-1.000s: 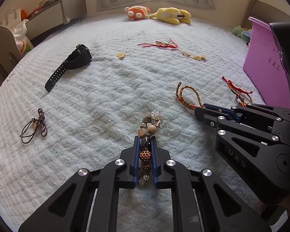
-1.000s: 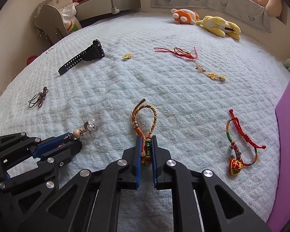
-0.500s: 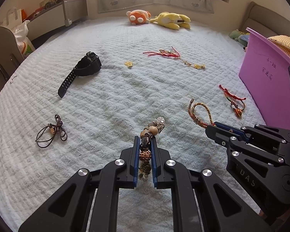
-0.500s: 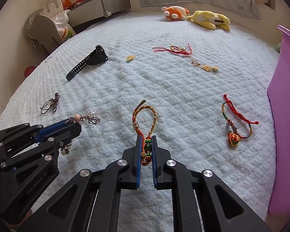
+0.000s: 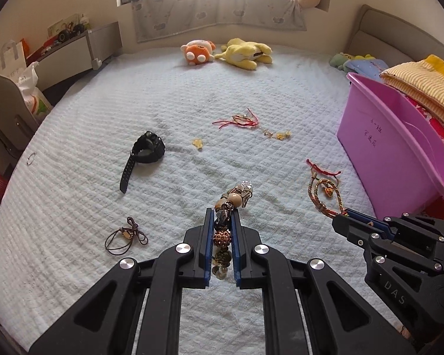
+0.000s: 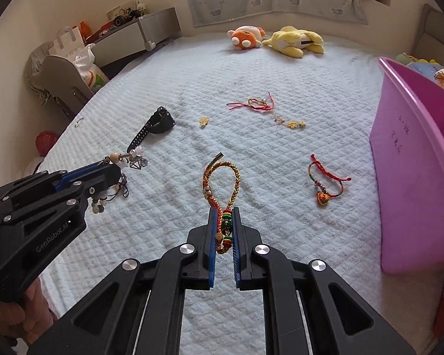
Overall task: Organize jewelry
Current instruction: 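Grasp the beaded charm bracelet with the left tool while the right tool grasps the orange braided bracelet, then carry the beaded bracelet and orange braided bracelet over the pink tub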
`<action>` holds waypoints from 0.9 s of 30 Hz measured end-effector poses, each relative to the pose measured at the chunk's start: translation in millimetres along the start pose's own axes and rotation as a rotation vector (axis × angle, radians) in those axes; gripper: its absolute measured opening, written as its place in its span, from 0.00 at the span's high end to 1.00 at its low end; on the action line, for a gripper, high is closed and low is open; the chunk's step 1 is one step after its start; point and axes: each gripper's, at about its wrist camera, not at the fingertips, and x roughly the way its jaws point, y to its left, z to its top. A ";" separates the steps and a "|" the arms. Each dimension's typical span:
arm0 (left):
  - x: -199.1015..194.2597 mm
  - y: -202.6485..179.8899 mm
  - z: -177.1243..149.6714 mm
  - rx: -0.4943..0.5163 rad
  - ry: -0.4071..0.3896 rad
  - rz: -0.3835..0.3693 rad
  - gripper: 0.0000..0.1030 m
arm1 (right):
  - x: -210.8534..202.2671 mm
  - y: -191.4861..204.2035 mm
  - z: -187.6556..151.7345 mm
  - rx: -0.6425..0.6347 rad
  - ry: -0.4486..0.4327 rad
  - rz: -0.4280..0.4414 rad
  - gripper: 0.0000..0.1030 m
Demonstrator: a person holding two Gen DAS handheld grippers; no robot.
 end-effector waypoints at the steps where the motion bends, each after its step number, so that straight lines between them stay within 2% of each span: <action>1: -8.7 -0.3 6.4 0.010 -0.002 -0.004 0.89 | -11.3 0.4 3.1 0.008 -0.004 -0.009 0.91; 6: -49.0 -7.5 37.8 0.066 -0.014 -0.035 0.89 | -68.3 -3.2 19.2 0.067 -0.032 -0.052 0.91; 12: -87.8 -34.8 70.6 0.121 -0.029 -0.117 0.89 | -135.7 -25.8 28.3 0.182 -0.070 -0.120 0.91; 17: -104.2 -81.5 94.3 0.186 -0.045 -0.202 0.89 | -179.6 -61.0 25.4 0.231 -0.092 -0.203 0.91; 21: -108.9 -128.1 108.2 0.199 -0.040 -0.267 0.89 | -207.3 -103.5 24.9 0.270 -0.114 -0.254 0.91; 27: -101.6 -213.1 127.6 0.205 -0.030 -0.325 0.89 | -230.4 -176.4 31.6 0.266 -0.124 -0.280 0.91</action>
